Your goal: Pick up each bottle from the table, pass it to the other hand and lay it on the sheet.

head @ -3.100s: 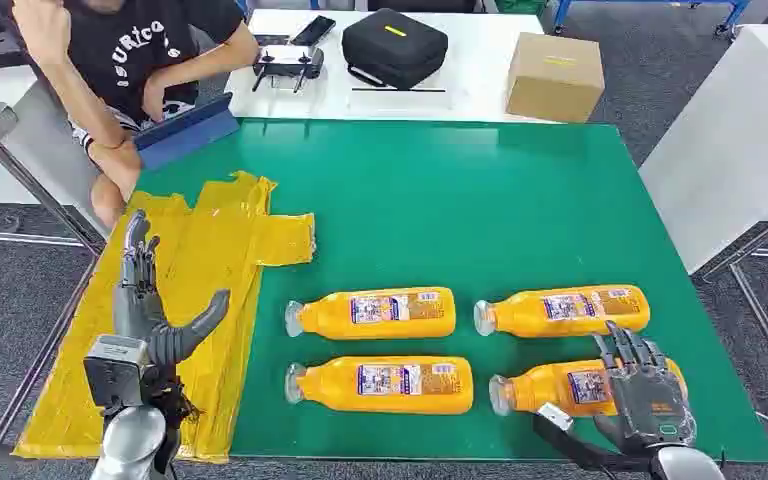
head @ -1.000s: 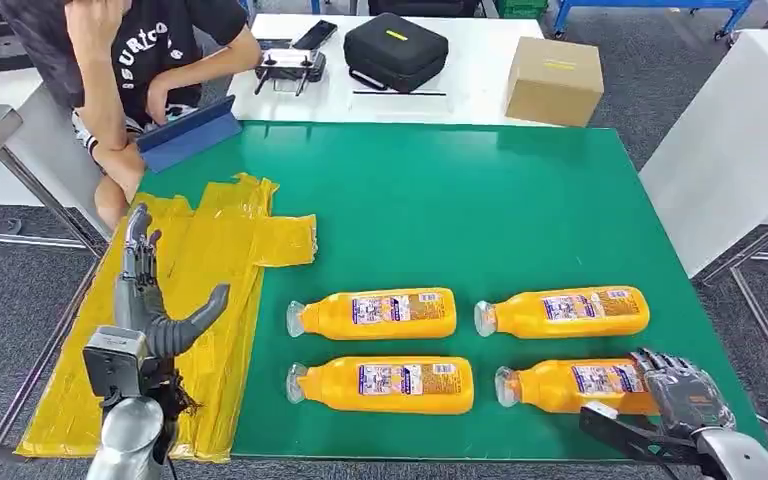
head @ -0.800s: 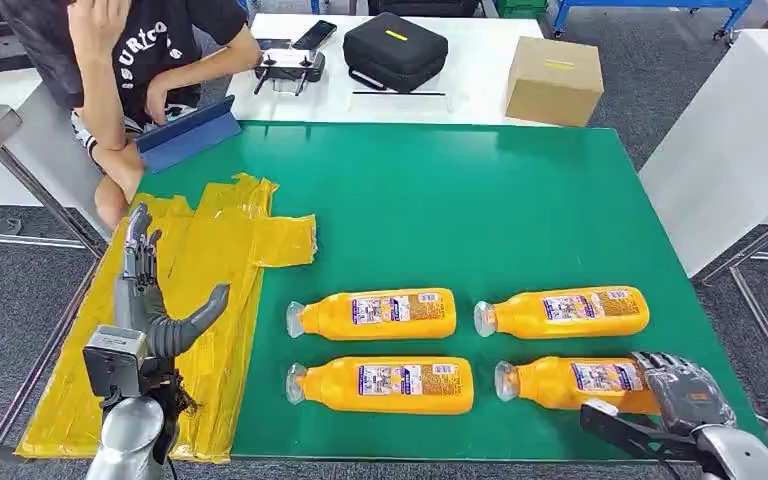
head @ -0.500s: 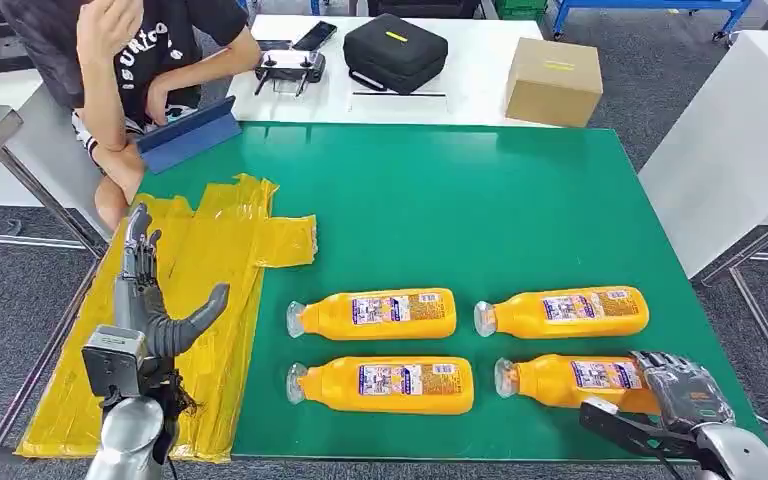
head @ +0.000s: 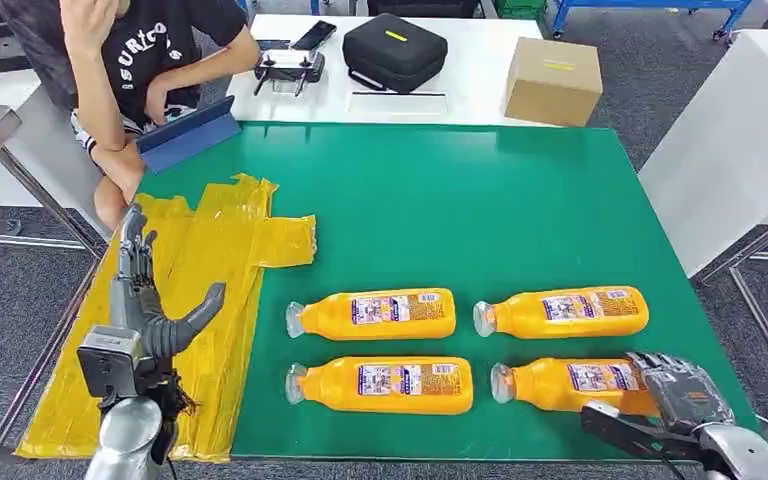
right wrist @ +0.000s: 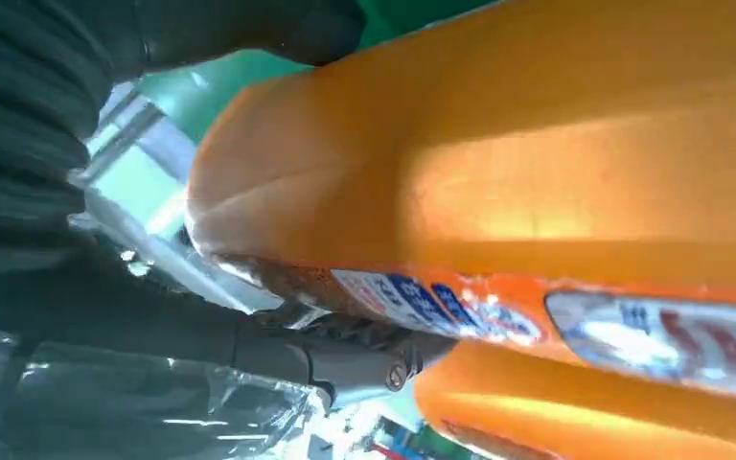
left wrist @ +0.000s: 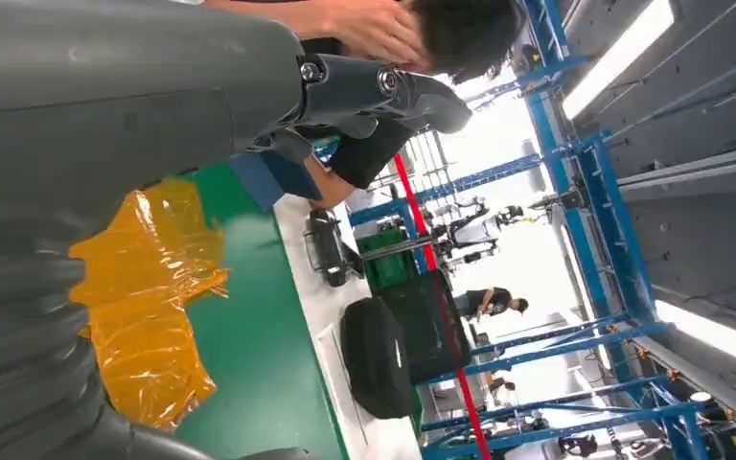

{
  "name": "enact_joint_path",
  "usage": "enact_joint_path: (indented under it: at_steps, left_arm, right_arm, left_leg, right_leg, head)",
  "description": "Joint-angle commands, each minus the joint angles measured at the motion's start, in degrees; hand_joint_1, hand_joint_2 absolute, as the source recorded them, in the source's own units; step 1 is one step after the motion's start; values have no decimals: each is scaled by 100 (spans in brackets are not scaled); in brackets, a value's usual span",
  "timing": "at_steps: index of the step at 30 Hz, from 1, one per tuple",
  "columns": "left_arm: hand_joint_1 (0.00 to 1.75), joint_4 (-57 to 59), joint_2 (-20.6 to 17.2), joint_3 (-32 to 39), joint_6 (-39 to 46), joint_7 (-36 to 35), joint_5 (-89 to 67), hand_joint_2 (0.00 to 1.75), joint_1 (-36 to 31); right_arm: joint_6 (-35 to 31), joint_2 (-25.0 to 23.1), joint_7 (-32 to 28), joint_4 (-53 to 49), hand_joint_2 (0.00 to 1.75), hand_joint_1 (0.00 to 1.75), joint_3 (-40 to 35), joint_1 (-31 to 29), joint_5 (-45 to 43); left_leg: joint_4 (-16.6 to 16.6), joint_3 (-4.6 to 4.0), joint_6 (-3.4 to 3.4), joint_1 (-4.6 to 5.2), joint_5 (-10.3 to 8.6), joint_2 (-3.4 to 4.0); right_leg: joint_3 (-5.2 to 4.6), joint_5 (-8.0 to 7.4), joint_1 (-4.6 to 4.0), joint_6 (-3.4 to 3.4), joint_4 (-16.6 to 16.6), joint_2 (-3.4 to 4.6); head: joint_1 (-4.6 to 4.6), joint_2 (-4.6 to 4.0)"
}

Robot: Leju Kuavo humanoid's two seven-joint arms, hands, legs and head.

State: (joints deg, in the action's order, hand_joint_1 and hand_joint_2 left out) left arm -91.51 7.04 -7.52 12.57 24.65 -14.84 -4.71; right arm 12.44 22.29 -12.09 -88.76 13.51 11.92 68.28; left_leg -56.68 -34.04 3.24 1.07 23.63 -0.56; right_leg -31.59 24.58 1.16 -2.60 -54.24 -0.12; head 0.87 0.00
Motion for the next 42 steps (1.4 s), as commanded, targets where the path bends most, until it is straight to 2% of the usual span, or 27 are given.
enact_joint_path:
  at_steps: [1,13,25,33,37,42]
  left_arm:
    - [0,227,-104,204,18,22,42,175,-55]
    - [0,295,-83,190,64,25,44,175,-54]
    - [0,217,-51,230,29,-37,11,175,-4]
    - [0,141,99,382,-69,-98,-161,175,1]
    - [0,124,98,380,-65,-106,-178,175,-13]
    - [0,131,100,367,-51,-107,-183,175,-6]
  right_arm:
    - [-187,1,-146,-161,175,175,-417,-40,-318]
    - [-538,-121,48,-183,175,175,-264,-74,-196]
    - [-556,-143,137,-593,175,175,108,-1,-102]
    - [-544,-796,-97,-1157,175,175,868,-207,-390]
    - [-563,-855,-167,-1263,175,175,1035,-271,-586]
    - [-611,-1128,-299,-1290,175,175,1261,-485,-1251]
  left_leg:
    - [8,21,-30,-4,8,17]
    - [5,-4,-17,-3,3,5]
    - [4,-3,-29,0,8,8]
    - [4,-13,-21,1,4,6]
    - [3,-10,-24,1,6,9]
    - [3,-10,-25,-1,6,11]
  right_leg:
    - [14,4,-3,20,6,14]
    - [-5,1,-2,10,4,3]
    - [-6,7,1,18,2,4]
    - [-16,3,1,13,1,4]
    - [-13,4,1,15,0,6]
    - [-11,3,0,15,2,8]
  head:
    - [0,0]
    - [0,0]
    - [0,0]
    - [-2,0]
    - [0,0]
    - [0,0]
